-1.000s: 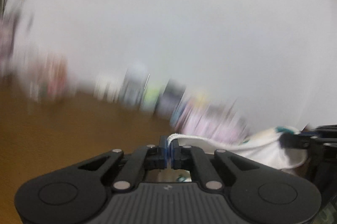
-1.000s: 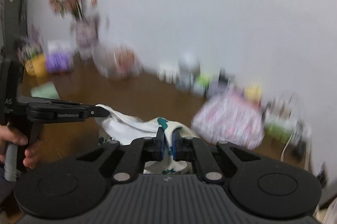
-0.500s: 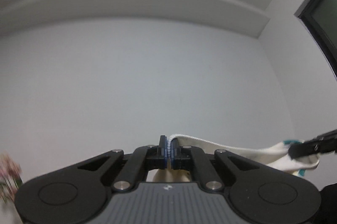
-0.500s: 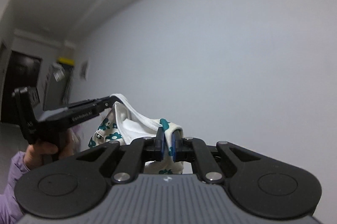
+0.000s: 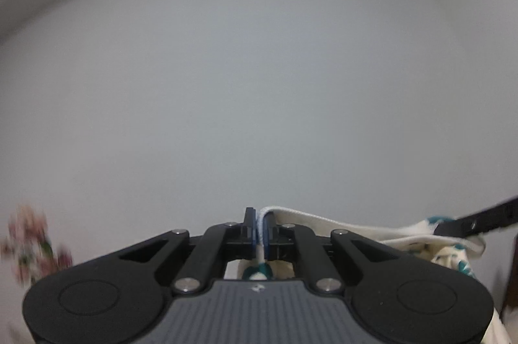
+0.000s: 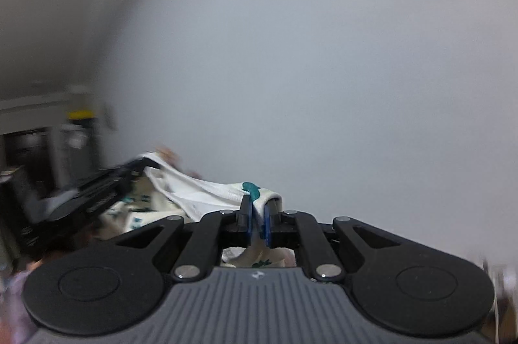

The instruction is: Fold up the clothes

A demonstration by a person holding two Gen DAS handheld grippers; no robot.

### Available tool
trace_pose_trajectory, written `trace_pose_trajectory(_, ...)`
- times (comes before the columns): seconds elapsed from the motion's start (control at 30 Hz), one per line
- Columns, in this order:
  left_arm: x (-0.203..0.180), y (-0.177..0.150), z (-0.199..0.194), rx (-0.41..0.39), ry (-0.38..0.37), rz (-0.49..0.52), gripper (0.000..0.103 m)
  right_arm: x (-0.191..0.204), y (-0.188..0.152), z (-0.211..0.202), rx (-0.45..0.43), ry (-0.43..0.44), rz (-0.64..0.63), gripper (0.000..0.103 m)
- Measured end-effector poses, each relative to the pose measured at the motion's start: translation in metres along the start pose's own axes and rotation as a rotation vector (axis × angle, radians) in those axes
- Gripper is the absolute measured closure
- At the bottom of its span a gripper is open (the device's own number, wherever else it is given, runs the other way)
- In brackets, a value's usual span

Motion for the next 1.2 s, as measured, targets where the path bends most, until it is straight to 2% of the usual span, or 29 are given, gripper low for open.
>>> trace_pose_trajectory(0.03,-0.006,-0.036,0.028,0.117,-0.004,0.002,0.079,-0.016,-0.026,0.031,0.081,-0.075,0.001,0.093)
trace_pose_trajectory(0.07,-0.01,-0.072,0.045,0.249,-0.01,-0.016,0.07,-0.032,-0.051,0.062,0.161,-0.15,0.002,0.087)
trace_pose_trajectory(0.1,-0.014,-0.109,0.056,0.388,-0.018,-0.044,0.07,-0.048,-0.078,0.088,0.246,-0.237,-0.002,0.078)
trace_pose_trajectory(0.13,-0.016,-0.14,0.054,0.48,-0.052,-0.08,0.07,-0.062,-0.106,0.103,0.325,-0.317,-0.014,0.078)
trace_pose_trajectory(0.17,-0.017,-0.168,0.047,0.55,-0.099,-0.121,0.07,-0.07,-0.129,0.105,0.37,-0.34,-0.016,0.077)
trace_pose_trajectory(0.2,-0.017,-0.19,0.033,0.583,-0.13,-0.153,0.07,-0.073,-0.146,0.099,0.39,-0.309,-0.013,0.066)
trace_pose_trajectory(0.23,-0.016,-0.21,0.017,0.598,-0.154,-0.18,0.064,-0.072,-0.163,0.089,0.417,-0.261,-0.022,0.057)
trace_pose_trajectory(0.27,-0.015,-0.221,0.001,0.612,-0.154,-0.184,0.053,-0.068,-0.178,0.074,0.444,-0.228,-0.048,0.044)
trace_pose_trajectory(0.37,-0.013,-0.241,-0.042,0.652,-0.124,-0.167,0.036,-0.044,-0.22,0.013,0.503,-0.16,-0.162,0.039)
trace_pose_trajectory(0.43,-0.012,-0.254,-0.07,0.679,-0.103,-0.155,0.035,-0.024,-0.248,-0.026,0.542,-0.124,-0.218,0.037)
trace_pose_trajectory(0.53,-0.011,-0.274,-0.114,0.719,-0.072,-0.137,0.036,-0.011,-0.292,-0.068,0.603,-0.121,-0.225,0.037)
trace_pose_trajectory(0.57,-0.011,-0.28,-0.128,0.732,-0.062,-0.132,0.036,-0.011,-0.305,-0.077,0.617,-0.137,-0.224,0.04)
trace_pose_trajectory(0.6,-0.01,-0.287,-0.142,0.745,-0.051,-0.126,0.038,-0.013,-0.316,-0.084,0.626,-0.169,-0.222,0.049)
trace_pose_trajectory(0.63,-0.008,-0.293,-0.152,0.748,-0.049,-0.13,0.049,-0.017,-0.325,-0.089,0.633,-0.194,-0.209,0.056)
trace_pose_trajectory(0.67,-0.006,-0.296,-0.155,0.74,-0.067,-0.131,0.063,-0.023,-0.333,-0.093,0.639,-0.21,-0.175,0.071)
trace_pose_trajectory(0.7,-0.004,-0.297,-0.157,0.73,-0.093,-0.127,0.066,-0.028,-0.339,-0.098,0.642,-0.225,-0.139,0.083)
trace_pose_trajectory(0.77,0.0,-0.302,-0.156,0.716,-0.124,-0.08,0.075,-0.032,-0.346,-0.107,0.634,-0.245,-0.099,0.088)
trace_pose_trajectory(0.8,0.002,-0.302,-0.153,0.71,-0.13,-0.045,0.077,-0.028,-0.347,-0.112,0.63,-0.247,-0.106,0.092)
trace_pose_trajectory(0.87,0.007,-0.307,-0.141,0.695,-0.103,0.061,0.081,-0.019,-0.351,-0.118,0.626,-0.237,-0.113,0.095)
trace_pose_trajectory(0.97,0.023,-0.318,-0.105,0.698,0.001,0.139,0.082,0.011,-0.362,-0.117,0.655,-0.105,-0.061,0.095)
trace_pose_trajectory(1.03,0.032,-0.316,-0.083,0.714,0.08,0.154,0.082,0.034,-0.367,-0.11,0.674,0.058,0.031,0.091)
trace_pose_trajectory(1.1,0.033,-0.292,-0.083,0.653,0.091,0.155,0.079,0.045,-0.354,-0.104,0.666,0.17,0.078,0.078)
trace_pose_trajectory(1.13,0.032,-0.278,-0.087,0.617,0.078,0.138,0.069,0.047,-0.342,-0.102,0.644,0.195,0.069,0.072)
trace_pose_trajectory(1.17,0.031,-0.263,-0.095,0.586,0.059,0.107,0.053,0.043,-0.327,-0.1,0.6,0.182,0.033,0.058)
trace_pose_trajectory(1.2,0.029,-0.251,-0.105,0.561,0.035,0.074,0.045,0.033,-0.312,-0.095,0.555,0.143,-0.011,0.049)
Point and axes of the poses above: each gripper's, at about its wrist camera, not at the fingertips, and z roughly the way its jaws point, x to its left, y to its top, the point moved 2 cm from there along z, roughly the way its jaws point, and after that the axes turned 15 degrees about -x, right-handed, at the moved point
